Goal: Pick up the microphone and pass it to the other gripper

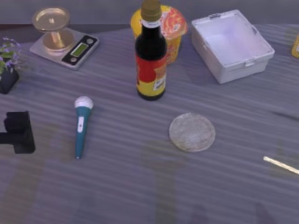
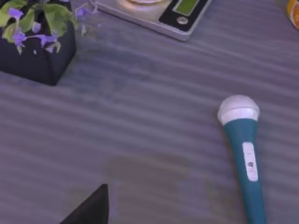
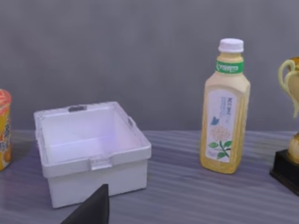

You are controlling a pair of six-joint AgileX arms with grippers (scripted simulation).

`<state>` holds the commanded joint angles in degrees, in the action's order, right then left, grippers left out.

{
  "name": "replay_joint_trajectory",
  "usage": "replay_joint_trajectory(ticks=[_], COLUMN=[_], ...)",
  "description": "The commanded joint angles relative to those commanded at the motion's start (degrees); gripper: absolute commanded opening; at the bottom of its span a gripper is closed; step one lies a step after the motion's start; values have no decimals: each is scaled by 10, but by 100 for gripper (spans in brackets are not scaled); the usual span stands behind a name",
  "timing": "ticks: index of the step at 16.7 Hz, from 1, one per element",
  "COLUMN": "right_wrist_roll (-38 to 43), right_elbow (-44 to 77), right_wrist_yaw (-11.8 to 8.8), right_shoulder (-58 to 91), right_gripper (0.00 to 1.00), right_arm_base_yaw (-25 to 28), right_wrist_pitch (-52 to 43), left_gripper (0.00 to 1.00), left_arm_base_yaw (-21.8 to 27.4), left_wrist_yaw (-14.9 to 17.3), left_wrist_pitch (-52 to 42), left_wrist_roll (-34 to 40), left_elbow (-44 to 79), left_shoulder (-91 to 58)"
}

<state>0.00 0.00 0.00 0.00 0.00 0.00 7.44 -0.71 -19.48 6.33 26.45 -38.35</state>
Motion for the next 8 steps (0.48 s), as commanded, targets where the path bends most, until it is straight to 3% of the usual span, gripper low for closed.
replay_joint_trajectory(ticks=[8], right_wrist_roll=[0], right_elbow=[0], right_wrist_yaw=[0], right_shoulder=[0], right_gripper=[100], right_arm_base_yaw=[0], right_wrist_pitch=[0], left_gripper=[100], left_arm_base_yaw=[76], left_wrist_yaw=[-3], left_wrist_pitch=[-185], left_wrist_roll=[74], left_elbow=[294], left_shoulder=[-455])
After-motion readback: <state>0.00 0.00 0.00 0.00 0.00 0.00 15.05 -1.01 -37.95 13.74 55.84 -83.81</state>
